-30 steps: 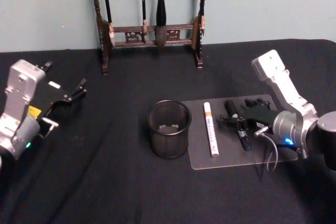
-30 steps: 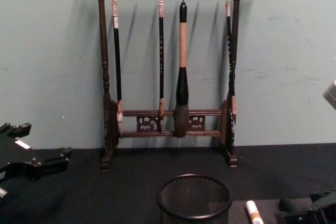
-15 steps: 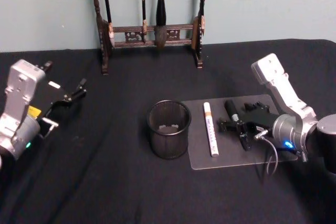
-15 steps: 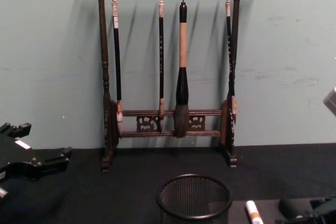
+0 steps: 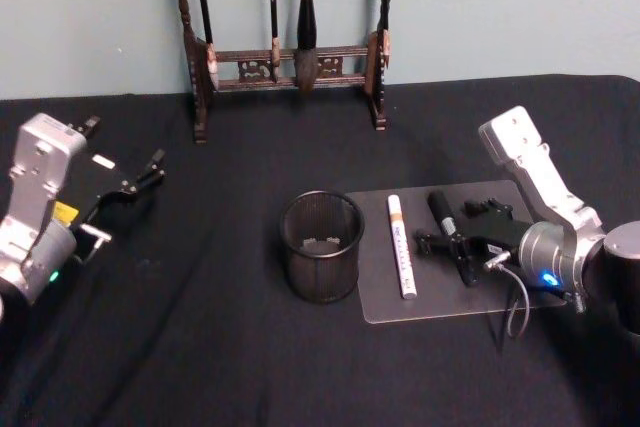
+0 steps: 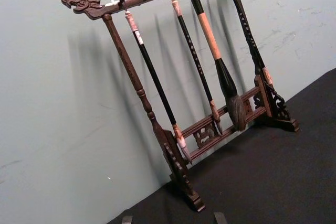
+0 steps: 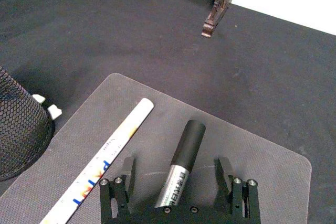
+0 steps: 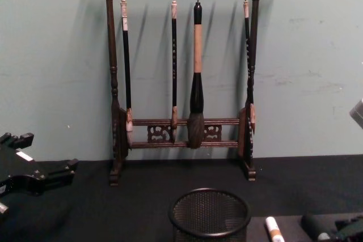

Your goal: Pick up the water-based marker from the table and place it into the pen holder.

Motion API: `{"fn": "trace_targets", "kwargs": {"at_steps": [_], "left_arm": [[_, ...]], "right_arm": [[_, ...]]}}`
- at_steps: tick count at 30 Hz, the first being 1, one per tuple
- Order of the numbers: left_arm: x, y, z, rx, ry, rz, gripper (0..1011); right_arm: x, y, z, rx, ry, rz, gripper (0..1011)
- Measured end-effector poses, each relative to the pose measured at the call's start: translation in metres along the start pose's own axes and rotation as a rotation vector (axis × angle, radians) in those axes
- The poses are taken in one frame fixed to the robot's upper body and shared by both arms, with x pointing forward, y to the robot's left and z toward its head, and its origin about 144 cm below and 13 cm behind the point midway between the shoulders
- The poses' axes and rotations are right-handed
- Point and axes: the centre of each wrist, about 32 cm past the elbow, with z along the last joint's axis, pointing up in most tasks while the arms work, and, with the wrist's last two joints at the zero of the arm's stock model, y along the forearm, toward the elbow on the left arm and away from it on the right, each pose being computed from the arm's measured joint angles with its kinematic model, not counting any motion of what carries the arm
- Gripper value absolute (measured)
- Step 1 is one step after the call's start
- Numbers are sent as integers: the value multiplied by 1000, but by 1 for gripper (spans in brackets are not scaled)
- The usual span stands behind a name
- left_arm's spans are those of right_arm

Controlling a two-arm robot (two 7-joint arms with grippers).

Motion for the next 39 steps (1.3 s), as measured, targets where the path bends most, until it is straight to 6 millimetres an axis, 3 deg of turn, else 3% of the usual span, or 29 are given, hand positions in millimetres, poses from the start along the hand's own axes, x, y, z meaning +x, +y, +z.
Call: {"fn": "trace_targets", "kwargs": {"at_steps": [20,31,39], "left_arm": [[0,0,0,0,0,0,1001],[0,0,0,0,0,0,1001],[0,0,0,0,0,0,1001]], "right_arm": [[0,0,-1,-4,1,3,1003],[0,0,-1,-3,1,3,759],[0,0,-1,-2,2,3,503]]}}
